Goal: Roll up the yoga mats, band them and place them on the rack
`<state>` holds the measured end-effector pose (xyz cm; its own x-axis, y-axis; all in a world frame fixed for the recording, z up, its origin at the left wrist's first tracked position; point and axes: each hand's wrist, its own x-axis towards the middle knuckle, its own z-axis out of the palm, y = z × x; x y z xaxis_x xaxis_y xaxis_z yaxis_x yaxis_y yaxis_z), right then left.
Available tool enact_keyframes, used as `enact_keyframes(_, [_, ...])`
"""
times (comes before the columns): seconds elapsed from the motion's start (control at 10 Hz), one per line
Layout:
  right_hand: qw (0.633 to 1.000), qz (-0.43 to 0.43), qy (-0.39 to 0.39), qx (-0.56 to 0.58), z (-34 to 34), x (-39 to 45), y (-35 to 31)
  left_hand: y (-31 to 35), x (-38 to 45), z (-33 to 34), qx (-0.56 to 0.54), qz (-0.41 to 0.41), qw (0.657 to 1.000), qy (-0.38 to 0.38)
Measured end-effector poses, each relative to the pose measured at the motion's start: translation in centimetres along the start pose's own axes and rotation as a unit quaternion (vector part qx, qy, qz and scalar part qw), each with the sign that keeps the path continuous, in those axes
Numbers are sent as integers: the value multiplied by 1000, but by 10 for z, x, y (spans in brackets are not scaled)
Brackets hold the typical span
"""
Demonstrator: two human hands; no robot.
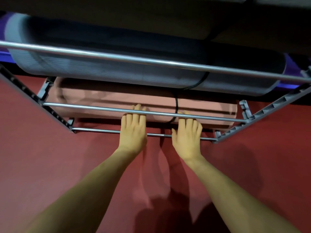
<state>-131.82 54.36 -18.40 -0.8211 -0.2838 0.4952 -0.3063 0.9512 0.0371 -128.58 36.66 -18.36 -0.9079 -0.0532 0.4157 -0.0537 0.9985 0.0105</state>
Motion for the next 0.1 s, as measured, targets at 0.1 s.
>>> enact_keyframes(0.1, [996,29,-11,87,-7,-7,-4,-7,-5,-11,-61,-42,997,-22])
